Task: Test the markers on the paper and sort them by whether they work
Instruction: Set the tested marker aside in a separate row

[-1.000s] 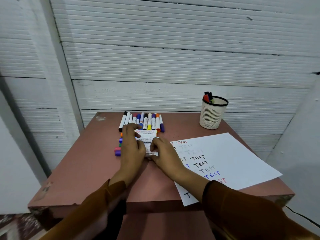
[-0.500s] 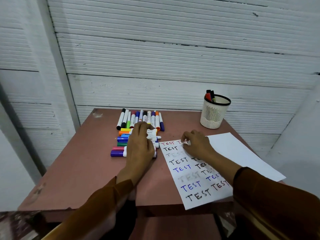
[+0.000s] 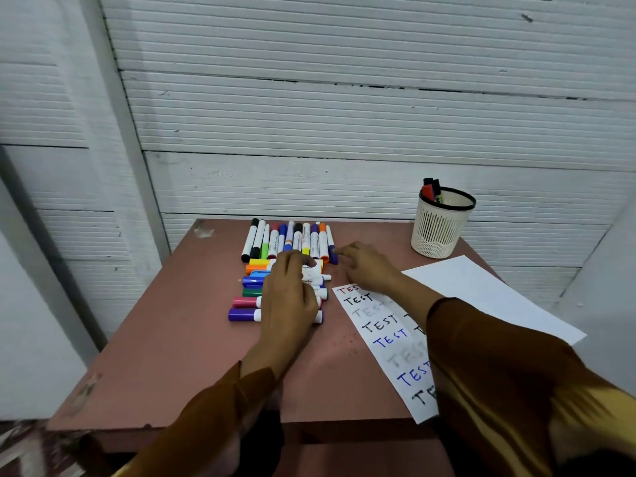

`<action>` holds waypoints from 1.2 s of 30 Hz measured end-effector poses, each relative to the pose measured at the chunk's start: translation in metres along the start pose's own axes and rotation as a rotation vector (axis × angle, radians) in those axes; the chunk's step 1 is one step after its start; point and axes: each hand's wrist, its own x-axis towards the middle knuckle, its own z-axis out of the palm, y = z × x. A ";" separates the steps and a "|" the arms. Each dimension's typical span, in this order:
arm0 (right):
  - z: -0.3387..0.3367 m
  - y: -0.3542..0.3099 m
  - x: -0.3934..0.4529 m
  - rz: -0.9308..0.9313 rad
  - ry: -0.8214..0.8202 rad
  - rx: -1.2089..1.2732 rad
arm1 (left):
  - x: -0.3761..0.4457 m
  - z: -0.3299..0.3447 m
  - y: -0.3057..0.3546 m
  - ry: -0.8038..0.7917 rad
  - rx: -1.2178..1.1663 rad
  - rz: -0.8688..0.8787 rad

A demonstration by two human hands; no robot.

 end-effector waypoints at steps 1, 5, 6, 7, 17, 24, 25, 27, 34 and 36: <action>0.003 0.000 0.001 0.006 -0.006 -0.013 | 0.000 0.000 0.000 -0.003 0.000 0.001; 0.011 0.002 0.002 0.055 0.086 0.010 | 0.000 0.000 -0.001 -0.015 -0.004 0.007; 0.012 0.004 0.003 0.080 0.139 0.058 | 0.000 0.000 -0.001 -0.018 0.000 0.006; 0.011 0.005 0.003 0.098 0.192 0.107 | 0.001 0.000 -0.001 -0.020 0.007 0.002; 0.007 0.005 0.000 0.249 0.278 0.392 | -0.003 0.000 0.004 -0.068 0.055 0.062; -0.014 -0.002 -0.029 0.408 0.211 1.572 | -0.006 -0.002 0.012 -0.121 0.100 0.135; -0.015 -0.005 -0.035 0.381 0.186 1.609 | -0.006 -0.001 0.012 -0.131 0.121 0.147; -0.013 -0.007 -0.044 0.357 0.147 1.605 | -0.008 0.000 0.016 -0.159 0.170 0.157; 0.001 -0.019 -0.073 0.224 0.065 1.457 | -0.006 0.000 0.024 -0.228 0.218 0.181; 0.002 -0.019 -0.078 0.202 0.059 1.455 | -0.005 0.000 0.033 -0.244 0.162 0.123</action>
